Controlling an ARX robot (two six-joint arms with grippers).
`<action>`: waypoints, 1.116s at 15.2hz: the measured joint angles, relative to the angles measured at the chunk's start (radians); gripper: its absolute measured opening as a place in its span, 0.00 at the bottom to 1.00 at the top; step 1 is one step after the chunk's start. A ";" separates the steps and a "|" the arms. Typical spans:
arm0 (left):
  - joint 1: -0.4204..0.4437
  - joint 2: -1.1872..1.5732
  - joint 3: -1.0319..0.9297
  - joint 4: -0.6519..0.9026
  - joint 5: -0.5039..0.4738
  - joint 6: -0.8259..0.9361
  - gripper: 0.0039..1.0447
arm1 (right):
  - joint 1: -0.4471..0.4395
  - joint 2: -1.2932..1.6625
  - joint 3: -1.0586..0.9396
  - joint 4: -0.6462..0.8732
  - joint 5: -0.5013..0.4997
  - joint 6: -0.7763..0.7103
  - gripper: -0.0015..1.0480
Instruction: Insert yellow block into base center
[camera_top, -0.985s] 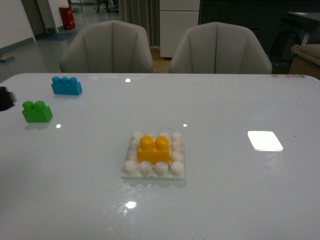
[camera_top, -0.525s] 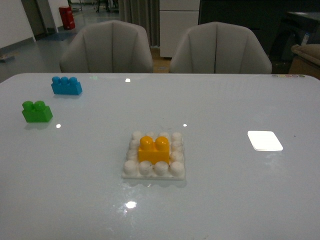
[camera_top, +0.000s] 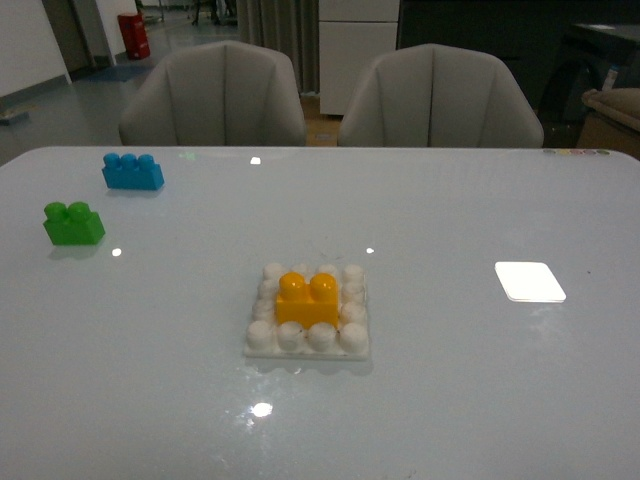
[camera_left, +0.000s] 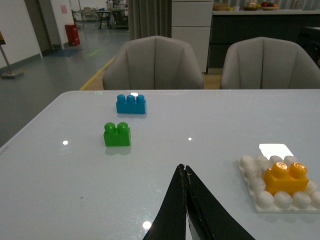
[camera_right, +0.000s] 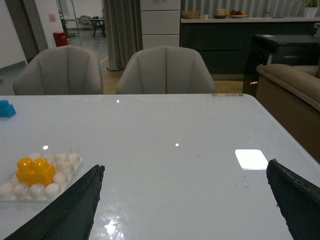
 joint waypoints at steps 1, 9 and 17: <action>0.000 -0.043 -0.003 -0.043 0.000 0.000 0.01 | 0.000 0.000 0.000 0.000 0.000 0.000 0.94; 0.000 -0.344 -0.003 -0.322 0.000 0.000 0.01 | 0.000 0.000 0.000 0.000 0.000 0.000 0.94; 0.000 -0.509 -0.003 -0.487 0.000 0.000 0.01 | 0.000 0.000 0.000 0.000 0.000 0.000 0.94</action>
